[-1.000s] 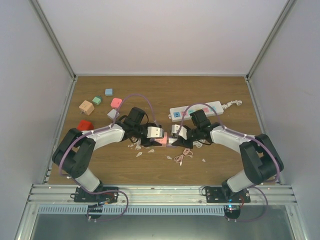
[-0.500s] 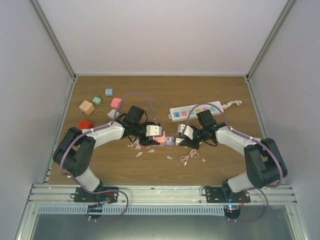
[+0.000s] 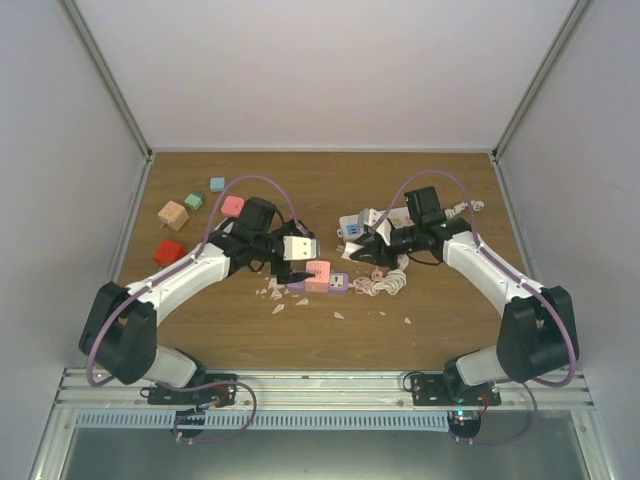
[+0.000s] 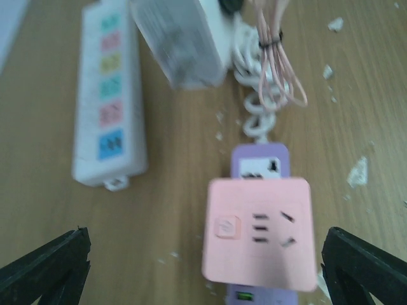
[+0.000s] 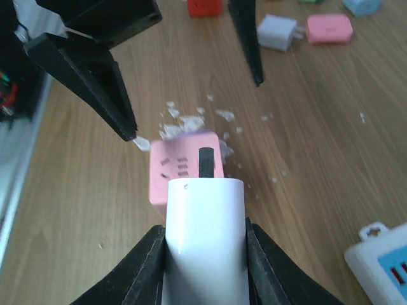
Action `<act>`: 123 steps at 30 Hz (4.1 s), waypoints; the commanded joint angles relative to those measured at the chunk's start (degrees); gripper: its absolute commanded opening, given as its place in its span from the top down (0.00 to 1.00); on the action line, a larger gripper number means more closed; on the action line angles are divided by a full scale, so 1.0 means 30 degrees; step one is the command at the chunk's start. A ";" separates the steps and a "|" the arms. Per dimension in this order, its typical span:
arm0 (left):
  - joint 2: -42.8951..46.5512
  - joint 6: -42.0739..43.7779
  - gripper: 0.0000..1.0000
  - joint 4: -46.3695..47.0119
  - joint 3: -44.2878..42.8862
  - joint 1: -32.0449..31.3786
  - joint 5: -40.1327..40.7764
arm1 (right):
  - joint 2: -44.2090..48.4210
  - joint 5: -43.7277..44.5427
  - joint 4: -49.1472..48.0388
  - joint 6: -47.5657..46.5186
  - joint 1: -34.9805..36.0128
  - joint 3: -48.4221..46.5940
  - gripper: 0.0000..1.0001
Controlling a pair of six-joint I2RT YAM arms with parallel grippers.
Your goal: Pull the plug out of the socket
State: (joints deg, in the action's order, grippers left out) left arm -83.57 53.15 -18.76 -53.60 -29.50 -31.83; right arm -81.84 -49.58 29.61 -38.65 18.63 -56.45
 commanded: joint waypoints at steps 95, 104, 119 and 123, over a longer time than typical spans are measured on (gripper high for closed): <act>0.0361 0.9625 0.77 -0.4130 0.3006 1.2613 -0.1993 | 0.0225 -0.0982 -0.1530 0.0804 -0.1523 0.1799 0.06; -0.1821 0.9973 0.73 -0.2013 0.3404 1.3517 -0.0937 | -0.0647 0.1027 -0.2688 0.0203 0.0766 0.2562 0.07; -0.2093 0.9962 0.18 -0.3324 0.2713 1.4058 -0.1879 | -0.1495 0.2249 -0.4833 0.0025 0.2390 0.3484 0.08; -0.1032 0.9598 0.07 -0.4566 0.2033 1.3950 -0.2944 | -0.1623 0.2238 -0.6042 0.0104 0.2644 0.3928 0.08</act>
State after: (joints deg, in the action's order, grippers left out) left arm -90.43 82.63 -29.02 -44.47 12.38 -35.73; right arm -86.26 -43.31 16.58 -37.87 25.41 -45.89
